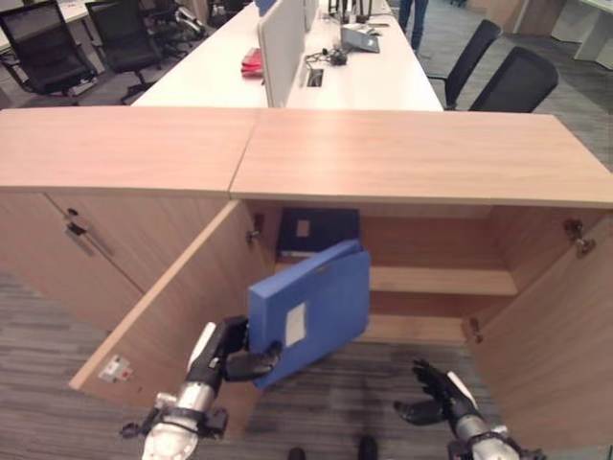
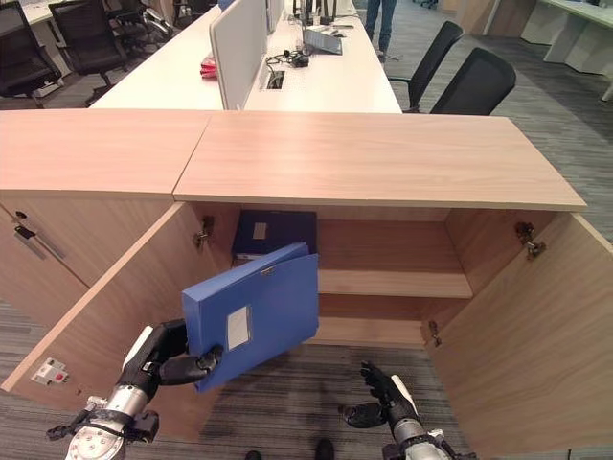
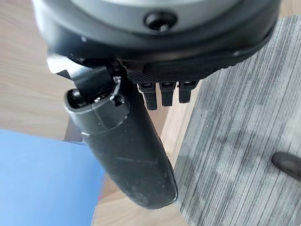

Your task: Put the empty folder in the office cabinet

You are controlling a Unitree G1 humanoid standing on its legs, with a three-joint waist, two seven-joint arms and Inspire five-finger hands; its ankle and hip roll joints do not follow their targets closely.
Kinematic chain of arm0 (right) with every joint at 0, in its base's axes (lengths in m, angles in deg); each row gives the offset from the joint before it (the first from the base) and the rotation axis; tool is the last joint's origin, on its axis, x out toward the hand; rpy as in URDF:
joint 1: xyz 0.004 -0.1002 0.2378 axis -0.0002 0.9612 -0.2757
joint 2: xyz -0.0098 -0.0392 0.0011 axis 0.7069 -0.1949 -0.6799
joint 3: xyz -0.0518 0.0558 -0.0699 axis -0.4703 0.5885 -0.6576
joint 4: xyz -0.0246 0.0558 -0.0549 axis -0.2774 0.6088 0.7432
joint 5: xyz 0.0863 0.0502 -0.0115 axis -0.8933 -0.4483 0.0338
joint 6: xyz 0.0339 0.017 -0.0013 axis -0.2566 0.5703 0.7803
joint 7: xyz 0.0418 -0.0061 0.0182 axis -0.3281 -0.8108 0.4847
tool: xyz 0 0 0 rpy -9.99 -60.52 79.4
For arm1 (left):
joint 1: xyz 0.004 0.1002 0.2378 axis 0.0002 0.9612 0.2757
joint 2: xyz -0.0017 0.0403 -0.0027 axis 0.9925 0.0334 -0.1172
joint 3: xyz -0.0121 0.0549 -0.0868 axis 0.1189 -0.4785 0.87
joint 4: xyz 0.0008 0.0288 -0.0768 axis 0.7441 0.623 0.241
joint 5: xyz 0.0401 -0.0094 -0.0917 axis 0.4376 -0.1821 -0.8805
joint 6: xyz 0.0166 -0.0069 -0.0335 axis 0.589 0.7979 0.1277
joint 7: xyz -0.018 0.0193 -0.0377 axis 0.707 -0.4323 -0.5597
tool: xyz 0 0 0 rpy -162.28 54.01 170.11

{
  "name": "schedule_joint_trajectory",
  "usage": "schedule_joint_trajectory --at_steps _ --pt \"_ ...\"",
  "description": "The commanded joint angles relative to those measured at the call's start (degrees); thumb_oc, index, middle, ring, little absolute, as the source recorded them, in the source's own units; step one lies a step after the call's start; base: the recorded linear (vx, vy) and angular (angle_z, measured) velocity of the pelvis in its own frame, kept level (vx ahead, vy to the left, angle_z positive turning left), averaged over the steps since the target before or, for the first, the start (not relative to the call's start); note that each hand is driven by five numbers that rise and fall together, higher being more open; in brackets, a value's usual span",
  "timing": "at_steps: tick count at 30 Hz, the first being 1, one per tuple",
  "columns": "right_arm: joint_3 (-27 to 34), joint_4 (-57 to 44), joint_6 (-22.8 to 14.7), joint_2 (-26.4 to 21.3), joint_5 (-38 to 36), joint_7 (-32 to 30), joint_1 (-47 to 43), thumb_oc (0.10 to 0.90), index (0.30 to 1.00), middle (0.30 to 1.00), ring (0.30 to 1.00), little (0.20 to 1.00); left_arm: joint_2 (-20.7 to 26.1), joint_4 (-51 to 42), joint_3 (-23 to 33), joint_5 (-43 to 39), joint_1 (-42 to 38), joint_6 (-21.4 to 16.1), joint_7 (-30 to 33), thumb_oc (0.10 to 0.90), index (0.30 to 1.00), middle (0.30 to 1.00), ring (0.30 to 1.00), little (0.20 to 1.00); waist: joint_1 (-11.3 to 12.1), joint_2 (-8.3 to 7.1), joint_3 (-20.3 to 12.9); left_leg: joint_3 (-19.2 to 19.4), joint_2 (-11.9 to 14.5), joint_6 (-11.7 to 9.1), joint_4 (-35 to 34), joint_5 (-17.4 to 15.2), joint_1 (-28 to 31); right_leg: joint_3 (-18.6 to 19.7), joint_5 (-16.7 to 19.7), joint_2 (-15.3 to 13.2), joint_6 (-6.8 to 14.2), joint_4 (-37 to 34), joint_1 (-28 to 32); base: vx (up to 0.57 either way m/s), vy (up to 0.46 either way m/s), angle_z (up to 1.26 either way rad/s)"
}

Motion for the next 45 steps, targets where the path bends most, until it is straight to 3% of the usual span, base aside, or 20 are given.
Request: schedule_joint_trajectory --at_steps 1,8,10,18,22,28,45 --pt "1.26 -6.70 -4.96 -4.12 5.61 -0.82 -5.10 0.800 0.900 0.900 0.900 0.900 2.78 -5.10 2.42 2.51 -2.93 -6.49 -0.91 0.400 0.300 0.300 0.300 0.300 0.41 -0.49 -2.11 -1.26 0.02 -0.44 -0.13 -4.99 0.13 -0.01 -7.67 -1.68 4.47 0.47 3.30 0.00 0.000 0.00" --pt "-4.04 -7.46 -5.67 -6.29 12.87 -1.55 -12.56 0.800 0.900 0.900 0.900 0.900 5.74 -6.49 -2.75 1.87 -7.58 -7.00 -4.25 0.400 0.300 0.300 0.300 0.300 0.65 -0.06 -2.53 -1.14 0.02 -0.34 -0.13 -5.14 0.50 0.16 -7.79 -1.72 4.45 0.47 3.55 0.00 0.000 0.00" --pt "-6.63 -8.07 -5.00 -6.32 14.57 -1.68 -16.66 0.800 0.900 0.900 0.900 0.900 8.44 -7.93 -4.56 1.34 -8.94 -6.68 -6.08 0.400 0.300 0.300 0.300 0.300 0.74 0.21 -2.79 -0.91 0.11 -0.35 -0.13 -5.12 0.78 0.26 -7.84 -1.70 4.37 0.47 3.73 0.00 0.000 0.00" --pt "-6.64 -9.86 -3.06 -5.27 14.40 -1.35 -16.86 0.800 0.900 0.900 0.900 0.900 9.44 -6.95 -0.73 4.10 -6.36 -5.33 -5.51 0.400 0.300 0.300 0.300 0.300 1.22 0.65 -2.95 -1.10 0.01 -0.32 -0.13 -5.08 1.08 0.18 -8.03 -1.68 4.06 0.47 4.06 0.00 0.000 0.00" --pt "-7.88 -9.47 -3.10 -4.64 13.92 -0.67 -18.02 0.800 0.900 0.900 0.900 0.900 10.33 -7.71 -1.81 3.29 -7.19 -5.57 -7.64 0.400 0.300 0.300 0.300 0.300 1.29 0.89 -3.13 -1.12 0.01 -0.38 -0.13 -5.13 1.24 0.20 -8.12 -1.69 4.01 0.47 4.30 0.00 0.000 0.00" --pt "-10.79 -9.48 -3.02 -3.84 12.15 0.50 -21.86 0.800 0.900 0.900 0.900 0.900 16.09 -9.07 -4.61 -0.31 -8.74 -5.31 -11.64 0.400 0.300 0.300 0.300 0.300 1.29 1.31 -3.62 -0.82 0.12 -0.54 -0.13 -5.23 1.70 0.26 -8.15 -1.75 4.05 0.47 4.52 0.00 0.000 0.00" --pt "-10.77 -10.08 -2.61 -3.88 11.97 -0.42 -24.91 0.800 0.900 0.900 0.900 0.900 18.46 -7.34 -1.91 -1.76 -3.91 -3.67 -13.92 0.400 0.300 0.300 0.300 0.300 2.16 1.57 -3.79 -1.06 0.05 -0.46 -0.13 -5.26 1.84 0.17 -8.14 -1.77 3.99 0.47 4.83 0.00 0.000 0.00"
